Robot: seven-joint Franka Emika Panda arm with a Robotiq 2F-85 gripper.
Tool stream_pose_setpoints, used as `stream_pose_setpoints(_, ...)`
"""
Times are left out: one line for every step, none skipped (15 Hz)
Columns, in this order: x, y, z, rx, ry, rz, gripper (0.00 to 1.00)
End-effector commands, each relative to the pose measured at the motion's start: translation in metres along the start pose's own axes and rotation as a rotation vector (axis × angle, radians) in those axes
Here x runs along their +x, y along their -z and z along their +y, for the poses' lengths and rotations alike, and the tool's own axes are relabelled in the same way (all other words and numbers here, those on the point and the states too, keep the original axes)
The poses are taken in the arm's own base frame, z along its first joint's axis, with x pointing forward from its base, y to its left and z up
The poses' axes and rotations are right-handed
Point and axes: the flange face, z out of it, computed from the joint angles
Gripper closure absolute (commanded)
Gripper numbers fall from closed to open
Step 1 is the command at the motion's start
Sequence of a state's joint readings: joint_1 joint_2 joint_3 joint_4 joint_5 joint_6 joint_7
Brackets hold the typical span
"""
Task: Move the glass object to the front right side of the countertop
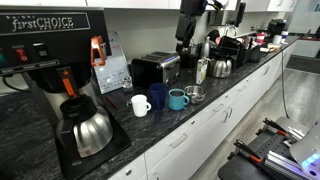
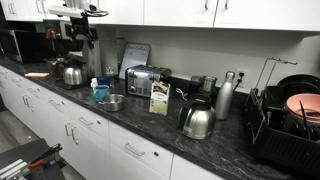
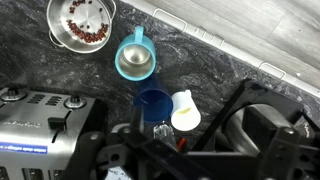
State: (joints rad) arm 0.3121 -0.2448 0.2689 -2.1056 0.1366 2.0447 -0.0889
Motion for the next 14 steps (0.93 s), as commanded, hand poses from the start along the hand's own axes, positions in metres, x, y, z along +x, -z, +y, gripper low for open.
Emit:
stream_pose_setpoints(0.029, -0.015, -0.001, -0.006, -0.013, 0.064, 0.00)
stream_pose_setpoints(0.039, -0.020, -0.003, -0.002, -0.008, 0.090, 0.00)
stream_pose_setpoints(0.049, -0.027, -0.010, -0.011, 0.020, 0.117, 0.00)
stream_pose_setpoints(0.057, -0.031, -0.015, -0.017, 0.041, 0.141, 0.00)
stream_pose_setpoints(0.066, -0.037, -0.025, -0.023, 0.069, 0.169, 0.00)
stream_pose_setpoints(0.074, -0.044, -0.034, -0.022, 0.092, 0.185, 0.00)
stream_pose_setpoints(0.081, -0.052, -0.043, -0.019, 0.111, 0.192, 0.00)
stream_pose_setpoints(0.067, -0.047, -0.038, -0.014, 0.095, 0.171, 0.00)
stream_pose_setpoints(0.070, -0.053, -0.043, -0.009, 0.101, 0.169, 0.00)
stream_pose_setpoints(0.070, -0.055, -0.043, -0.008, 0.101, 0.166, 0.00)
stream_pose_setpoints(0.070, -0.054, -0.042, -0.009, 0.099, 0.168, 0.00)
stream_pose_setpoints(0.070, -0.050, -0.040, -0.012, 0.095, 0.173, 0.00)
stream_pose_setpoints(0.070, -0.048, -0.038, -0.014, 0.093, 0.176, 0.00)
stream_pose_setpoints(0.070, -0.048, -0.039, -0.014, 0.094, 0.176, 0.00)
